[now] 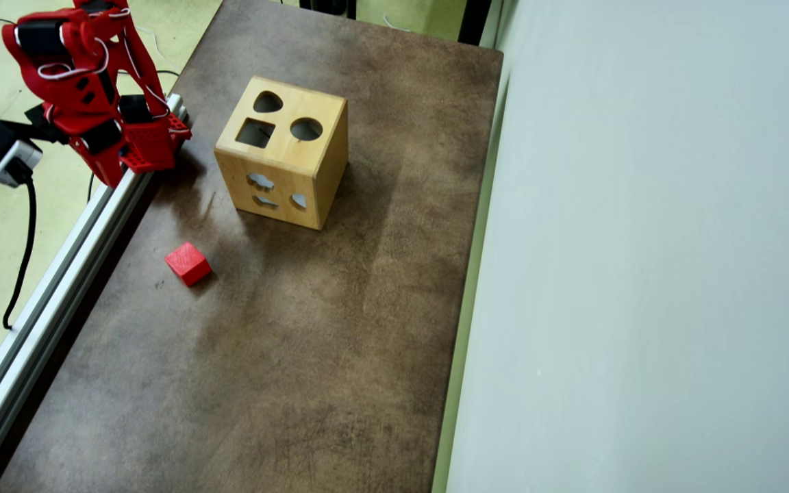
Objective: Pick and place the red cube on the square hole
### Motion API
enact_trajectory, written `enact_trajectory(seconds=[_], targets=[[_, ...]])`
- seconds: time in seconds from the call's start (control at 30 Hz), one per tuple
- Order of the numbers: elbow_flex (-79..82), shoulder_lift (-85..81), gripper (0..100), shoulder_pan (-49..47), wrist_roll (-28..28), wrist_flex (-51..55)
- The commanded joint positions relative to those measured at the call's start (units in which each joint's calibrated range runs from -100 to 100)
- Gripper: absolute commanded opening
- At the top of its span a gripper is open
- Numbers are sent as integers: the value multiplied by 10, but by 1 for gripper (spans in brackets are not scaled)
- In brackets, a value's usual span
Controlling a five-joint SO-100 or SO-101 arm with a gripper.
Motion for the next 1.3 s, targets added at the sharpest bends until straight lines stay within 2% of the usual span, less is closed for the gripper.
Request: enact_trajectory(seconds=[0.0, 0.93, 1.03, 1.27], targets=[[-11, 31, 3, -1, 3, 1], [-22, 30, 5, -1, 1, 3], [-21, 29, 14, -1, 0, 4], [-10, 36, 49, 0, 2, 5]])
